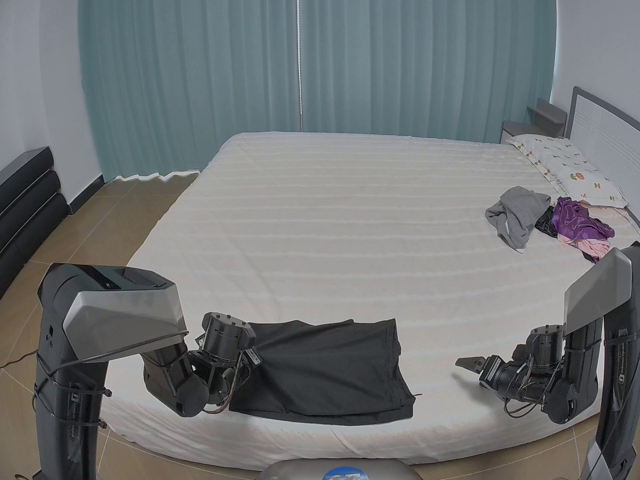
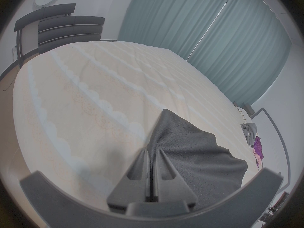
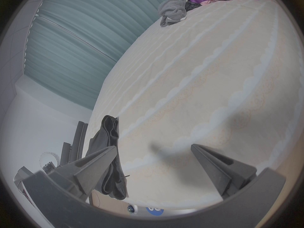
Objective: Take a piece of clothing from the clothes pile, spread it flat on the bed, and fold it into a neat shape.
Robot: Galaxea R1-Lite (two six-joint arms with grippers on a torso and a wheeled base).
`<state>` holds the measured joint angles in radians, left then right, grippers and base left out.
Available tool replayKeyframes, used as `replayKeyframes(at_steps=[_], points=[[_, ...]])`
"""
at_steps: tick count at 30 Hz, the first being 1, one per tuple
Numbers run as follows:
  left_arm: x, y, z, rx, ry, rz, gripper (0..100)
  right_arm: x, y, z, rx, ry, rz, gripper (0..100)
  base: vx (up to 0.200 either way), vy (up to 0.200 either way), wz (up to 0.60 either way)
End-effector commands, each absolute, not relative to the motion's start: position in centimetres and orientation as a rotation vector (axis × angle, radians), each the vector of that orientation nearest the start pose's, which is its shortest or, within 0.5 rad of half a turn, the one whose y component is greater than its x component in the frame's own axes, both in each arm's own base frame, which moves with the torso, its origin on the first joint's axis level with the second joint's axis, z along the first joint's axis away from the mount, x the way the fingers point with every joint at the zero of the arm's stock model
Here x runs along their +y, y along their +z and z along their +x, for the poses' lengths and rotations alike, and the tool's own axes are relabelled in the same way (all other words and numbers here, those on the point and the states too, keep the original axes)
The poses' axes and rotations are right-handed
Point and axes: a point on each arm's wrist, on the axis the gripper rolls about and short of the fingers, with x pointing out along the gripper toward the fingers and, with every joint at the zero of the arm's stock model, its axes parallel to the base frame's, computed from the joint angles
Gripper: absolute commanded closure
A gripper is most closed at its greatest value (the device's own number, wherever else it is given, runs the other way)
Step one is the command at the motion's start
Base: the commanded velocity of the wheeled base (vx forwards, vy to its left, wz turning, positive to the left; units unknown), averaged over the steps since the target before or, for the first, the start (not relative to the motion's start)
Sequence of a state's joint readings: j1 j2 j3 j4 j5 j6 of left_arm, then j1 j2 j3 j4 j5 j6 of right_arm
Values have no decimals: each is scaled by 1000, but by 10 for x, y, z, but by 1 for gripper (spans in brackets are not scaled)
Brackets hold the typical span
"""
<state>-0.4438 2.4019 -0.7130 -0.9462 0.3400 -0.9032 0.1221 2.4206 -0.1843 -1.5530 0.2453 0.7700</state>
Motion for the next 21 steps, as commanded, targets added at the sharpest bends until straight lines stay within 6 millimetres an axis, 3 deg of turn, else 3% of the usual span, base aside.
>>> replayKeyframes(at_steps=[1, 2, 21], points=[[-144, -49, 320, 669, 215, -583, 100, 37, -50, 254, 778, 77, 773, 0, 0, 0, 0], [-144, -49, 320, 666, 215, -583, 0, 37, -50, 254, 778, 77, 773, 0, 0, 0, 0], [-135, -37, 324, 634, 227, -648, 0, 37, -51, 253, 784, 76, 769, 0, 0, 0, 0]])
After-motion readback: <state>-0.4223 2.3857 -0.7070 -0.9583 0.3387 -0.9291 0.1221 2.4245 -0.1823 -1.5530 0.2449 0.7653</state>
